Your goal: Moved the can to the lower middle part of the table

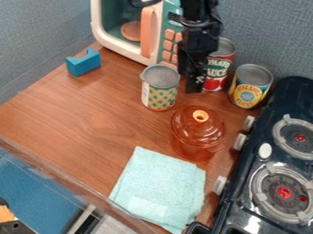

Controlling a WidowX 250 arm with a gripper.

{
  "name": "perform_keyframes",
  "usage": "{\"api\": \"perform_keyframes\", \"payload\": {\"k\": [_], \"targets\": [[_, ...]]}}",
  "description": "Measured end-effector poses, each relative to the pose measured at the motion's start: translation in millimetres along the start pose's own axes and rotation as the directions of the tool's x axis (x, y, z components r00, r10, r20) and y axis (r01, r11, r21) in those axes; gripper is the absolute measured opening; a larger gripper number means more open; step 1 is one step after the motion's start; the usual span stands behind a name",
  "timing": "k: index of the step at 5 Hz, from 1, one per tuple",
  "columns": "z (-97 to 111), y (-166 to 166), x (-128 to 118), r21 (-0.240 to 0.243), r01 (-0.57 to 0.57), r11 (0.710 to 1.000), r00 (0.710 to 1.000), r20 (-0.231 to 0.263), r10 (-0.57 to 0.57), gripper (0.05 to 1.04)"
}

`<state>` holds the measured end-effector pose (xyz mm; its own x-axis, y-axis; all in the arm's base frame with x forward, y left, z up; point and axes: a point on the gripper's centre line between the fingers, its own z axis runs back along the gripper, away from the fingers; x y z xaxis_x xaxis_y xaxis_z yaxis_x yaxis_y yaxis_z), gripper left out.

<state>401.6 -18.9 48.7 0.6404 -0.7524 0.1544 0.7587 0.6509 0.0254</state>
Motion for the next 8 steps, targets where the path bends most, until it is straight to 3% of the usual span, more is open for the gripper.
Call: {"api": "perform_keyframes", "payload": {"k": [1,3,4,6,8], "targets": [[-7.2,6.6,9.9,-0.005,0.006,1.0,1.0,-0.019,-0.006,0.999],[-15.8,20.3,4.1,0.006,0.0,1.0,0.999,-0.047,0.0,0.999],[-16.1,29.8,-7.1,0.002,-0.039,0.999,0.999,-0.027,0.039,0.998],[-31.6,30.5,-41.2,-0.034,-0.127,0.991,0.991,-0.049,0.125,0.999],[-10.8,29.4,-75.7,0.042,-0.203,0.978,0.977,-0.056,0.205,0.999]]}}
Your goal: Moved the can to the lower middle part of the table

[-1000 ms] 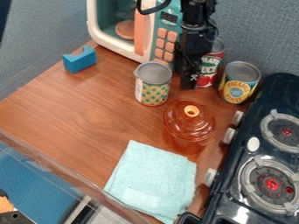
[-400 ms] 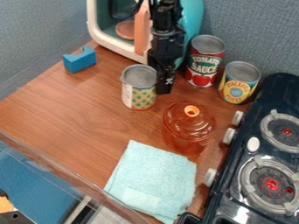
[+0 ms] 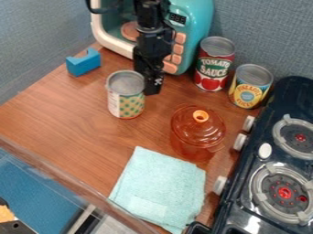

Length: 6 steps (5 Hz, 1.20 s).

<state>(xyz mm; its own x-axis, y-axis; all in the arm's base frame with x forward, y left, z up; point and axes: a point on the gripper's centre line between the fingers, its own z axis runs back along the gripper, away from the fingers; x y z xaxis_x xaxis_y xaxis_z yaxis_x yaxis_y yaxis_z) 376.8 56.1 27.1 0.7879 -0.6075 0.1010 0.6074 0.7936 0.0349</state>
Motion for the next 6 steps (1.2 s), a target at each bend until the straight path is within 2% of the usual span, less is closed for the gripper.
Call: {"api": "perform_keyframes", "payload": {"k": [1,3,5,6], "targets": [[4.8,-8.2,-13.5,0.017,-0.016,1.0,1.0,-0.009,0.016,0.999],[-3.9,-31.3,-51.6,-0.023,-0.087,0.996,0.995,-0.05,0.086,0.999],[6.2,-42.2,-93.7,-0.013,-0.148,0.989,0.987,-0.063,0.147,0.999],[8.3,-51.8,-106.1,-0.014,-0.141,0.99,0.987,-0.075,0.14,0.999]]}}
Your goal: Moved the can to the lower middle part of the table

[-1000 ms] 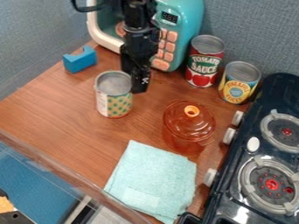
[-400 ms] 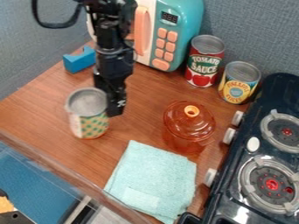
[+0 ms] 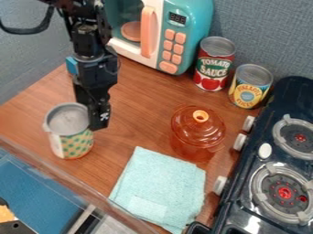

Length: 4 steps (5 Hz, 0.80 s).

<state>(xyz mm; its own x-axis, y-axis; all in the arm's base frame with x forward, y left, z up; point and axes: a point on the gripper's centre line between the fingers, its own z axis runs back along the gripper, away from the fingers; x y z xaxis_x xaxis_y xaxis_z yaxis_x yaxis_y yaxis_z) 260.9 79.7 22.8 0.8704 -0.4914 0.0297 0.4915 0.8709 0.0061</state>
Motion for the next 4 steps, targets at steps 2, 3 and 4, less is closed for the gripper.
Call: {"api": "perform_keyframes", "payload": {"k": [2,3,4], "targets": [[6.9,-2.5,-1.5,0.016,0.017,1.0,1.0,0.019,-0.017,0.999],[23.8,-3.0,3.6,0.03,0.014,0.999,0.998,0.067,-0.016,0.999],[53.4,4.8,2.9,0.08,0.007,0.997,0.99,0.136,-0.018,0.999]]}}
